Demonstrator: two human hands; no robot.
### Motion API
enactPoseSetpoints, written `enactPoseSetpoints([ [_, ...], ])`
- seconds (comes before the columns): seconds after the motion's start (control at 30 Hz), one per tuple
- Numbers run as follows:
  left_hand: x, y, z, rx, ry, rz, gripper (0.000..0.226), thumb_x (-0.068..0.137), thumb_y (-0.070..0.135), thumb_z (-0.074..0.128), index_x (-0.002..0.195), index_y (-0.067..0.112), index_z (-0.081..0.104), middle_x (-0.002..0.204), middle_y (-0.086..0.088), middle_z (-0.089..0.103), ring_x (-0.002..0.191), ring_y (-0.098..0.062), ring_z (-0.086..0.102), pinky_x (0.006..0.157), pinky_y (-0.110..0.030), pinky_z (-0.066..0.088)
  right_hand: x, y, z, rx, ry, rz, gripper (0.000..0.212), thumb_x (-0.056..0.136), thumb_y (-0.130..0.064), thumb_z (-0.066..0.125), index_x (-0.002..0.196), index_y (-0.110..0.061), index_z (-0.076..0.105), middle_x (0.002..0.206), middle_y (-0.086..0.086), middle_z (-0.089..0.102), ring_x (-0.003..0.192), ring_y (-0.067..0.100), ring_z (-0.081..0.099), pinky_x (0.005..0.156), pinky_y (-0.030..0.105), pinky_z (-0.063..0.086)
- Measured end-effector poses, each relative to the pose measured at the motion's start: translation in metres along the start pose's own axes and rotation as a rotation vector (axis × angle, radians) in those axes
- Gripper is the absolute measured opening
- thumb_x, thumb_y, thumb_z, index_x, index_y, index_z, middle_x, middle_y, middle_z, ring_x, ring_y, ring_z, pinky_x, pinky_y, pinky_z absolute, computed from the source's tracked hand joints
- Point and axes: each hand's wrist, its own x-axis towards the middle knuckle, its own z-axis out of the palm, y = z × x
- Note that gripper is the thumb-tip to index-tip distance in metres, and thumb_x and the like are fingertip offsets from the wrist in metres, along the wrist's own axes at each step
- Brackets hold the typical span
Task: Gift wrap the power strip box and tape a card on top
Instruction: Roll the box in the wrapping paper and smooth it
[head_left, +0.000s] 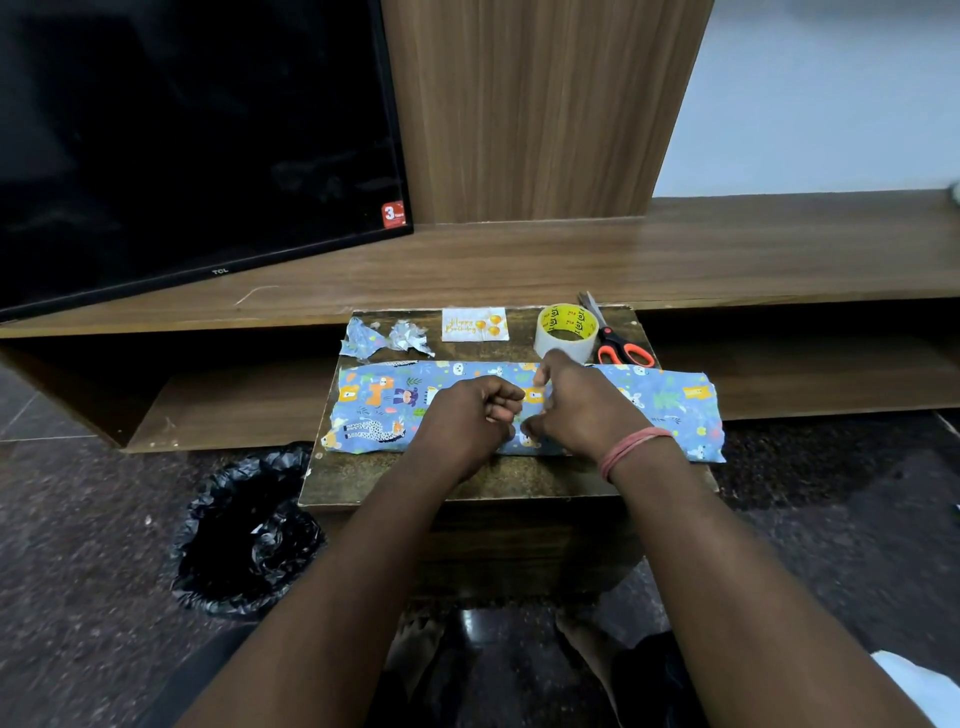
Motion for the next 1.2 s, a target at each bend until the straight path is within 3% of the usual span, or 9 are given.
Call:
enactPoseSetpoints([
  [0.1,-0.001,-0.001,-0.001,-0.011,-0.008,0.003,0.039,0.083,-0.004,0.07,0.114,0.021,0.072,0.101,0.008,0.074,0.078,0.001,0.064,0.077,-0.013,0.053,0.001,0.004,-0.008,0.032,-0.008,0.043,0.052,0.074,-0.021,0.088,0.106,-0.012,0.047,0.083,0.0,0.052,0.067,0.014,0.05,0.055,0.029,0.04],
  [0.23,0.0,0.001,0.0,-0.072,-0.002,-0.026,0.035,0.083,0.002,0.073,0.113,0.019,0.073,0.097,0.009,0.074,0.076,0.0,0.065,0.079,-0.015,0.052,0.006,0.015,-0.006,0.163,-0.003,0.12,0.042,0.068,-0.026,0.092,0.09,-0.013,0.059,0.08,0.0,0.062,0.067,0.013,0.056,0.054,0.026,0.04],
  [0.37,0.0,0.0,0.002,-0.076,0.025,-0.053,0.032,0.081,0.007,0.077,0.109,0.019,0.07,0.088,0.008,0.071,0.07,0.0,0.061,0.074,-0.019,0.048,0.011,0.015,-0.006,0.252,-0.05,0.169,0.033,0.068,-0.022,0.092,0.08,-0.012,0.063,0.065,0.0,0.064,0.053,0.009,0.053,0.048,0.023,0.04],
  [0.53,0.002,0.004,0.01,-0.007,0.127,-0.096,0.036,0.078,0.024,0.086,0.106,0.019,0.063,0.08,0.006,0.063,0.074,-0.007,0.059,0.069,-0.023,0.045,0.018,0.014,-0.006,0.265,-0.071,0.251,0.025,0.065,-0.02,0.09,0.074,-0.009,0.07,0.079,0.009,0.074,0.072,0.02,0.063,0.064,0.03,0.049],
  [0.7,0.007,0.01,0.009,0.035,0.116,-0.155,0.033,0.079,0.016,0.083,0.105,0.017,0.062,0.08,0.005,0.061,0.075,-0.013,0.058,0.065,-0.027,0.044,0.026,0.017,-0.002,0.218,-0.073,0.252,0.027,0.073,-0.021,0.087,0.088,-0.004,0.072,0.088,0.011,0.075,0.09,0.028,0.07,0.085,0.039,0.057],
  [0.93,0.011,0.022,0.009,0.018,0.144,-0.279,0.031,0.077,0.008,0.078,0.101,0.019,0.063,0.088,0.002,0.063,0.073,-0.013,0.059,0.054,-0.025,0.038,0.019,0.032,0.003,0.102,0.061,0.291,0.035,0.074,-0.038,0.084,0.085,-0.017,0.058,0.089,0.002,0.066,0.091,0.024,0.066,0.08,0.034,0.053],
  [1.0,0.011,0.022,0.01,0.026,0.155,-0.271,0.029,0.077,0.008,0.077,0.1,0.019,0.063,0.088,0.003,0.062,0.075,-0.014,0.059,0.055,-0.025,0.038,0.012,0.033,-0.002,0.044,0.085,0.244,0.032,0.077,-0.037,0.082,0.087,-0.016,0.06,0.09,0.002,0.066,0.09,0.024,0.065,0.08,0.035,0.054],
  [1.1,0.006,0.02,0.008,-0.003,0.151,-0.212,0.027,0.082,0.01,0.074,0.105,0.021,0.065,0.092,0.003,0.063,0.08,-0.016,0.062,0.058,-0.024,0.04,0.0,0.03,-0.008,0.046,0.099,0.034,0.016,0.082,-0.024,0.08,0.085,-0.021,0.065,0.085,-0.001,0.066,0.082,0.016,0.063,0.077,0.034,0.054],
  [1.2,0.0,0.015,-0.003,-0.043,0.195,-0.054,0.031,0.087,0.017,0.077,0.117,0.021,0.067,0.105,0.004,0.064,0.093,-0.015,0.062,0.068,-0.02,0.042,-0.009,0.03,-0.016,0.115,0.041,-0.15,0.028,0.076,-0.018,0.085,0.099,-0.022,0.07,0.092,-0.001,0.064,0.083,0.012,0.058,0.08,0.032,0.05],
])
